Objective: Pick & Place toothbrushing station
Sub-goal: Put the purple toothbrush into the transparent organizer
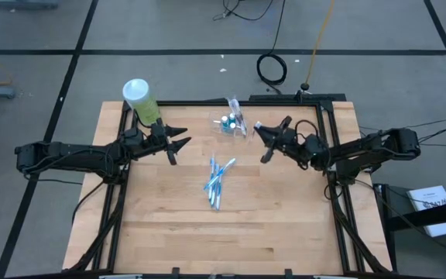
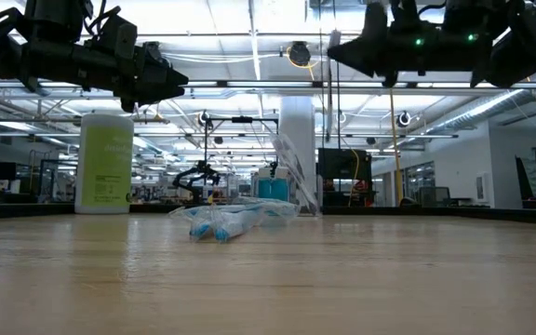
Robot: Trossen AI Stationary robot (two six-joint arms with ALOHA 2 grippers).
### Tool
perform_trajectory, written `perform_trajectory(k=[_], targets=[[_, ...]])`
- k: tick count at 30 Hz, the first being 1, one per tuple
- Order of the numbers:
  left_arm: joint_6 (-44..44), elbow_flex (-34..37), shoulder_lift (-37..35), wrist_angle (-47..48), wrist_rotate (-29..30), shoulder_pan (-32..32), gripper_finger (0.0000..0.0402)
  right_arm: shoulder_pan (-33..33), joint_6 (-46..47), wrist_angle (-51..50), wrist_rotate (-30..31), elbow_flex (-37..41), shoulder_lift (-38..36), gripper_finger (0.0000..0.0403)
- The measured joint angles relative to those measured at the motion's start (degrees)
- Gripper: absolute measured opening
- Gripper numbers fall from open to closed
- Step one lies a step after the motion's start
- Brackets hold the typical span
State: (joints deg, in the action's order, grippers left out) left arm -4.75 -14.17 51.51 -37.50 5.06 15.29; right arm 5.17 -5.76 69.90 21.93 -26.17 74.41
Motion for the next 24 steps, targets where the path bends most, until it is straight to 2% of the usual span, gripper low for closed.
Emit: perform_trajectory(k=[4, 12, 15, 20, 24], targets=[[0.0, 0.0, 0.0, 0.0, 0.0, 0.0, 0.0196, 0.0, -3.4, -0.9, 5.4, 0.0, 0.0, 0.0001], [0.0, 0.0, 0.0, 0.0, 0.0, 0.0, 0.0196, 2.9, -2.4, -2.1, 8.3, 0.0, 1.7, 0.0001], [0.0, 0.0, 0.0, 0.0, 0.0, 0.0, 0.0196, 5.9, 1.8, -3.2, 7.5, 0.0, 3.4, 0.0001], [0.0, 0.0, 0.0, 0.0, 0.0, 0.0, 0.0196, 10.8, 7.9, -1.9, -0.8, -0.3, 6.1, 0.0000], [0.0, 0.0, 0.0, 0.0, 0.0, 0.0, 0.0196, 13.0, 8.5, 0.9, -2.6, -1.1, 8.5, 0.0000]])
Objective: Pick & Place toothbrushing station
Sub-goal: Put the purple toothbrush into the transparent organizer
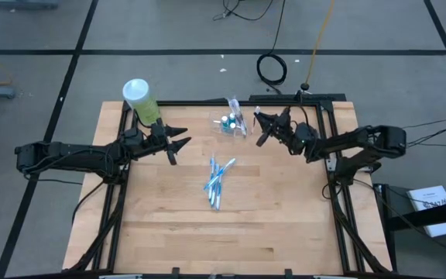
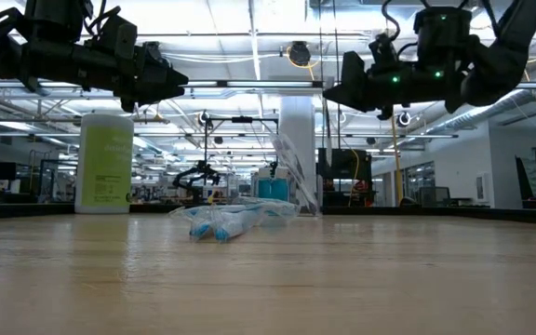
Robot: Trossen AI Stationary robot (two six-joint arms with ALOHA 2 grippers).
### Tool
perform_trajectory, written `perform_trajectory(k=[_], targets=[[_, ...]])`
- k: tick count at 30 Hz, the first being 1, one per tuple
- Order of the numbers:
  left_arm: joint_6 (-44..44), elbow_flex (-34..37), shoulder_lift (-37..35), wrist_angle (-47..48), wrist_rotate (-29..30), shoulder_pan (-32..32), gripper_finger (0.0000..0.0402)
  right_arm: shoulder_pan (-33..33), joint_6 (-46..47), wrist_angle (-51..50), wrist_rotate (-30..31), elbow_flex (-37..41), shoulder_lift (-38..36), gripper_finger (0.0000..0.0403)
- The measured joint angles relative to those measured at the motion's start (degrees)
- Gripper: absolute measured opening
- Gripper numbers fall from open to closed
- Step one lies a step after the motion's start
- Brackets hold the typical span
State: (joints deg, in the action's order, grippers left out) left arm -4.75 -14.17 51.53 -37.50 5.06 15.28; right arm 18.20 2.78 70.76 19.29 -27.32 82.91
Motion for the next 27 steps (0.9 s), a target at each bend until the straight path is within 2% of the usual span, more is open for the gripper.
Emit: perform_trajectory(k=[9, 17, 27], targets=[[0.0, 0.0, 0.0, 0.0, 0.0, 0.0, 0.0196, 1.7, -1.3, 0.5, -3.1, -5.6, 3.3, 0.0000], [0.0, 0.0, 0.0, 0.0, 0.0, 0.0, 0.0196, 3.1, -2.4, -7.0, -3.1, -8.2, 3.5, 0.0000], [0.0, 0.0, 0.0, 0.0, 0.0, 0.0, 0.0196, 4.7, -0.4, -1.8, -3.1, -8.8, 10.6, 0.0000]])
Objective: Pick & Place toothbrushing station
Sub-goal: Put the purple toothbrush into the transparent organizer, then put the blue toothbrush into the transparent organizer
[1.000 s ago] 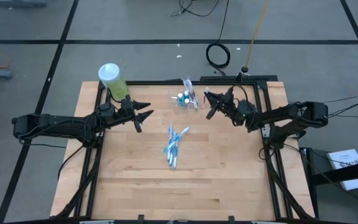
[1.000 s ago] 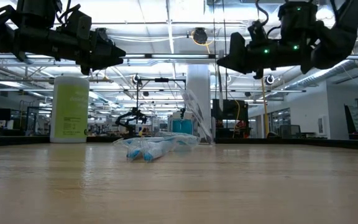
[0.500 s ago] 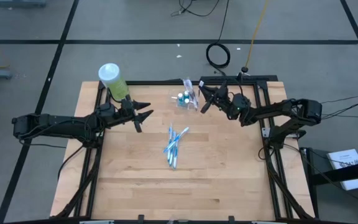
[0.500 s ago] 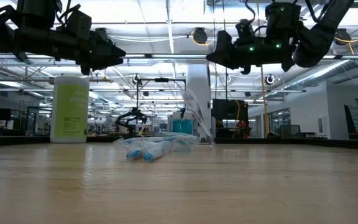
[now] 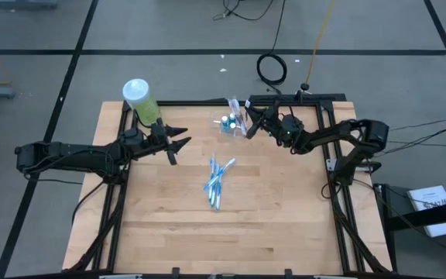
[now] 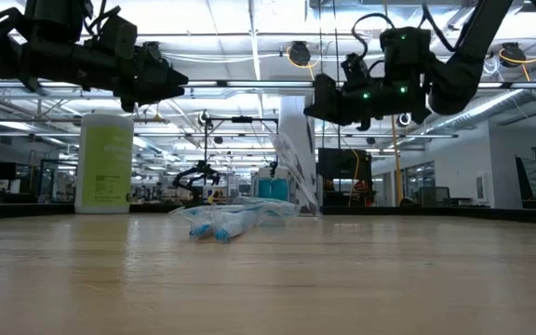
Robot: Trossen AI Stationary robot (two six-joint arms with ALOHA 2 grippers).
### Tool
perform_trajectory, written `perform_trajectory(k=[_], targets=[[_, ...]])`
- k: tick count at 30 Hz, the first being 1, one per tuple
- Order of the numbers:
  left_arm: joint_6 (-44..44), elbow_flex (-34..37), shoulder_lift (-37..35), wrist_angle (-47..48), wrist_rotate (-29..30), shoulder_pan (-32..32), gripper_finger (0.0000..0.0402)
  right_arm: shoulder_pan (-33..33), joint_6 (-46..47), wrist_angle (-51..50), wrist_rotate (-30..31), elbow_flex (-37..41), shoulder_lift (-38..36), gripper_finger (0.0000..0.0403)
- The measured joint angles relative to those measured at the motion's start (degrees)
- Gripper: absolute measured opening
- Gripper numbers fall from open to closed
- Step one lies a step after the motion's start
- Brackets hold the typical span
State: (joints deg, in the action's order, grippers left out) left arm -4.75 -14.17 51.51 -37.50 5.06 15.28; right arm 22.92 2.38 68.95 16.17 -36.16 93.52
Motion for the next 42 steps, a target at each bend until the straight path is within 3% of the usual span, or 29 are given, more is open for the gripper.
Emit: perform_trajectory(k=[15, 25, 32, 42], targets=[[0.0, 0.0, 0.0, 0.0, 0.0, 0.0, 0.0196, 0.3, 3.2, 2.0, 0.3, -0.2, 9.4, 0.0000], [0.0, 0.0, 0.0, 0.0, 0.0, 0.0, 0.0196, 0.3, 4.7, 2.5, 0.7, -0.4, 11.5, 0.0006], [0.0, 0.0, 0.0, 0.0, 0.0, 0.0, 0.0196, 0.3, 4.3, 2.8, 0.2, -0.1, 11.9, 0.0044], [0.0, 0.0, 0.0, 0.0, 0.0, 0.0, 0.0196, 0.2, 4.4, 4.2, 0.1, -0.1, 9.7, 0.0141]])
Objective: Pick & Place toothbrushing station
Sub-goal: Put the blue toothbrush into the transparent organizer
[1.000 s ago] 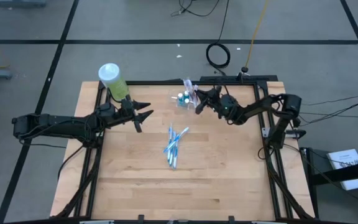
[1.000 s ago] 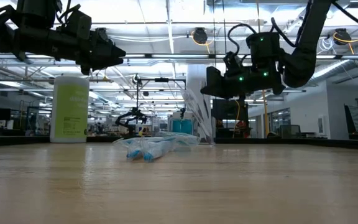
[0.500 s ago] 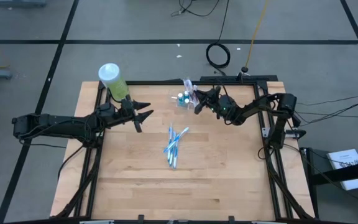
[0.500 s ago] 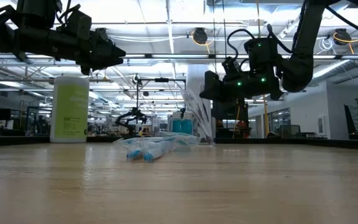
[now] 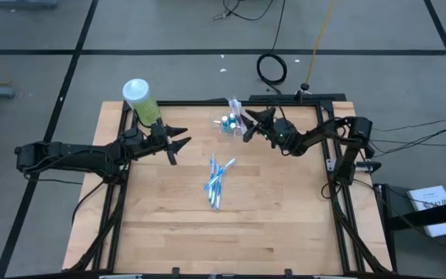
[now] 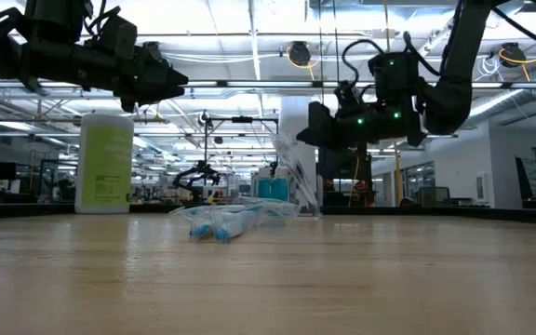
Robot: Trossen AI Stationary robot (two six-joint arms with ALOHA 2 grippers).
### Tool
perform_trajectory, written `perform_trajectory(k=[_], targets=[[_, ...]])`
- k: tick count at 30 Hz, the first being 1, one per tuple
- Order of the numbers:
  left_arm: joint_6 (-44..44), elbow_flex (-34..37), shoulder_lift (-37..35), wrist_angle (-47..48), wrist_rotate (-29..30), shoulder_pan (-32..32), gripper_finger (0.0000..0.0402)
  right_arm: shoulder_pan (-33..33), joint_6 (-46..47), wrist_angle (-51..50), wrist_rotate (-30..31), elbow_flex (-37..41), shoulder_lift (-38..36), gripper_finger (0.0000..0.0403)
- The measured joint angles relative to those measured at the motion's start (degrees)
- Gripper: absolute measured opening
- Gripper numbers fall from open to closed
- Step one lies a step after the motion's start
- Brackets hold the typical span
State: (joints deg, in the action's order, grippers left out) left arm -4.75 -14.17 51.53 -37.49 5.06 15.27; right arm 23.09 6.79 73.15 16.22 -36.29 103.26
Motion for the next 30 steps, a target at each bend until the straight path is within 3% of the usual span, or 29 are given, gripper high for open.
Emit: perform_trajectory(k=[4, 9, 12, 15, 18, 21, 30], targets=[[0.0, 0.0, 0.0, 0.0, 0.0, 0.0, 0.0196, -1.4, 0.5, -0.2, -3.2, 0.0, -4.5, 0.0164], [0.0, 0.0, 0.0, 0.0, 0.0, 0.0, 0.0196, -4.0, 1.5, -6.4, -19.5, 0.0, -12.7, 0.0170], [0.0, 0.0, 0.0, 0.0, 0.0, 0.0, 0.0196, -5.5, 2.5, -15.2, -29.5, 0.0, -18.0, 0.0166], [0.0, 0.0, 0.0, 0.0, 0.0, 0.0, 0.0196, -6.5, 4.2, -25.5, -35.0, 0.0, -23.6, 0.0161], [0.0, 0.0, 0.0, 0.0, 0.0, 0.0, 0.0196, -7.5, 4.3, -33.5, -36.0, 0.2, -28.9, 0.0156], [0.0, 0.0, 0.0, 0.0, 0.0, 0.0, 0.0196, -8.5, 2.3, -33.5, -36.0, 3.0, -33.2, 0.0153], [-1.7, 0.0, 0.0, -3.2, -0.1, 0.0, 0.0196, -9.0, 5.1, -14.1, -34.2, 19.2, -42.2, 0.0149]])
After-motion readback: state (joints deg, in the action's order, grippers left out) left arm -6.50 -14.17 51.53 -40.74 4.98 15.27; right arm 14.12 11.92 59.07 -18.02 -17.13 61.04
